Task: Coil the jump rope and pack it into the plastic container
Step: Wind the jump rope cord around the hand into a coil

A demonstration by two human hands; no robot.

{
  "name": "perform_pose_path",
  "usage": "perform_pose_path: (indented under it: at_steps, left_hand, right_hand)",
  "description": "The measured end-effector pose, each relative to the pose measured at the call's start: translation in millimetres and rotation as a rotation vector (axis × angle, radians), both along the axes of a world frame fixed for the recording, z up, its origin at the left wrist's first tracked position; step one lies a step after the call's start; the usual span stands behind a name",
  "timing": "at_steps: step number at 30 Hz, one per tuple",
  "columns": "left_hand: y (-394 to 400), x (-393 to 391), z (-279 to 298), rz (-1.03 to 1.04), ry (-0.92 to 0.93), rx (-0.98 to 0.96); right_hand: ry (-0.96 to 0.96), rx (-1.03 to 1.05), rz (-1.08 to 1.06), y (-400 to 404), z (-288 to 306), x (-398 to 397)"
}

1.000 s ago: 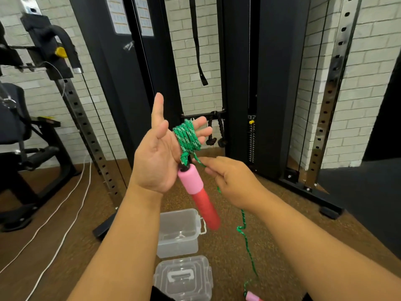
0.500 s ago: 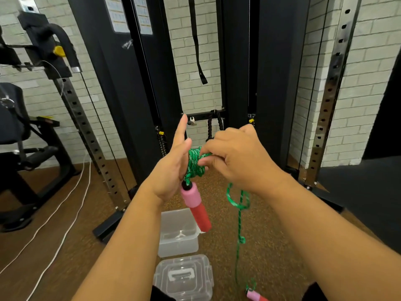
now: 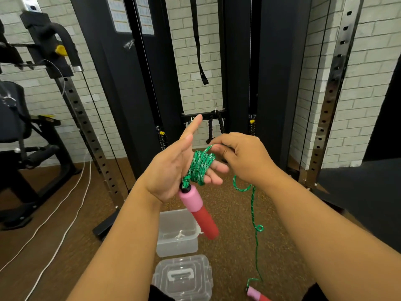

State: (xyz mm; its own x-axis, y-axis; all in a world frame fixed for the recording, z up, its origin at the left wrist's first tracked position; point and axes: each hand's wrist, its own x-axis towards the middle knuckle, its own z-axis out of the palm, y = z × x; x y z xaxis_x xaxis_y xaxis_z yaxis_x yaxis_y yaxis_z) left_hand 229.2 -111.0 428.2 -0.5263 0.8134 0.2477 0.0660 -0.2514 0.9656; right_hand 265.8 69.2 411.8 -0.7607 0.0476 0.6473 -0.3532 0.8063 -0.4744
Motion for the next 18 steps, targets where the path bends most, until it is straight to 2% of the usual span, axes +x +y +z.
perform_pose_path:
  at_steps: [4,11,18]
  left_hand:
    - [3.0,0.8,1.2,0.001,-0.007,0.135]
    - [4.6,-3.4,2.4,0.168,0.046,0.344]
    - [-9.4,-10.5,12.1,0.283,0.167,0.395]
  right_hand:
    - [-0.124,-0.1,0.096,-7.6,-14.1,0.8]
    - [-0.251,-0.15,0.17,-14.7,-38.0,1.9]
    - [-0.309,-0.179,0.139,-11.8,-55.1,16.0]
